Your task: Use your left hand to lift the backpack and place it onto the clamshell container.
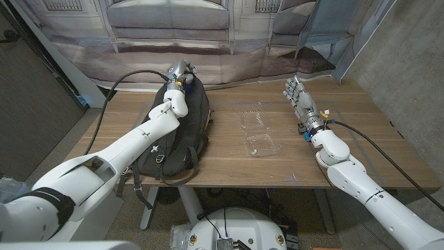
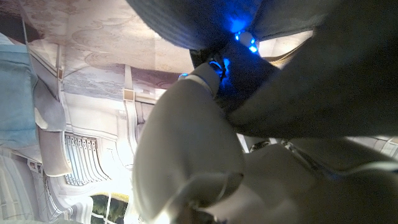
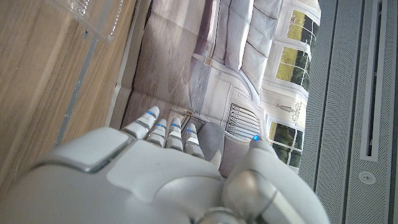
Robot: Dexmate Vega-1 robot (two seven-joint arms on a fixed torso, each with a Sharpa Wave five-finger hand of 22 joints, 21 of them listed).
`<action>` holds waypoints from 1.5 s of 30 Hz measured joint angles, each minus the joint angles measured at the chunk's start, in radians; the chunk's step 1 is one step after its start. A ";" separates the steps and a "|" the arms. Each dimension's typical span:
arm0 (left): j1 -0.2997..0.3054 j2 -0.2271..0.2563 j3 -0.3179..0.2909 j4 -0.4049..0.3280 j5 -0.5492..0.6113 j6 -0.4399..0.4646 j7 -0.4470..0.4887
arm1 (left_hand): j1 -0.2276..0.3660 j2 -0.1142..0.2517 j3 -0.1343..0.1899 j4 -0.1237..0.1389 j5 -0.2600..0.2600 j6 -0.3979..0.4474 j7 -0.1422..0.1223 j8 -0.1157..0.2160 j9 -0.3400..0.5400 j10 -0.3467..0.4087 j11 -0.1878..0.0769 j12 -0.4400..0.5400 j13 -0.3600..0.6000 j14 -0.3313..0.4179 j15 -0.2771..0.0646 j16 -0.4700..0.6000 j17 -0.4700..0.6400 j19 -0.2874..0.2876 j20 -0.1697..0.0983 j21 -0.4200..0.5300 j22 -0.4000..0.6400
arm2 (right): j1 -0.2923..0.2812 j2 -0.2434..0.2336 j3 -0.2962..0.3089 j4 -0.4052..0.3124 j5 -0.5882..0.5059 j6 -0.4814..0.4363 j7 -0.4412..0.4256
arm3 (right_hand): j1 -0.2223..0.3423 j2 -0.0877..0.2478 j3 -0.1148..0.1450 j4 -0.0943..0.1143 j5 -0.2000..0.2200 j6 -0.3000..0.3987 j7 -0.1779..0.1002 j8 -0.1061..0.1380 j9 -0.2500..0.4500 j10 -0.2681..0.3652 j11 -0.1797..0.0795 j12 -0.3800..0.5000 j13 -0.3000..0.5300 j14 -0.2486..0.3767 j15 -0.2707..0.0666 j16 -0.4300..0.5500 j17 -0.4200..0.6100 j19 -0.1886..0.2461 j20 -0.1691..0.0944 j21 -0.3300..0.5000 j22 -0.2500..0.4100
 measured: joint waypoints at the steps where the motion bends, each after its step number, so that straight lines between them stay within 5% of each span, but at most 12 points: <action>1: 0.000 0.002 -0.003 -0.011 0.002 0.003 -0.001 | -0.001 -0.001 0.001 0.001 0.000 0.000 0.000 0.000 0.000 0.003 -0.003 0.000 -0.001 0.000 0.000 0.000 0.002 0.000 0.000 0.000 0.000 | -0.001 0.000 0.000 -0.001 0.000 0.000 0.000 | 0.000 0.000 0.000 0.000 0.000 0.000 0.000 0.000 0.000 0.001 0.001 0.000 0.000 0.000 0.000 0.000 0.000 0.000 0.000 0.000 0.000; 45: 0.128 0.071 -0.108 -0.275 0.027 0.070 -0.013 | -0.013 -0.005 0.033 0.002 0.004 0.011 -0.011 0.011 -0.019 0.018 -0.007 -0.024 0.011 0.015 0.000 -0.031 0.035 -0.002 0.002 0.017 -0.001 | 0.005 -0.002 -0.007 -0.008 0.006 0.006 0.030 | 0.000 0.000 -0.004 -0.004 0.000 0.000 0.000 0.000 0.000 0.001 0.001 0.000 0.000 0.005 -0.005 0.000 0.000 0.000 0.000 0.000 0.000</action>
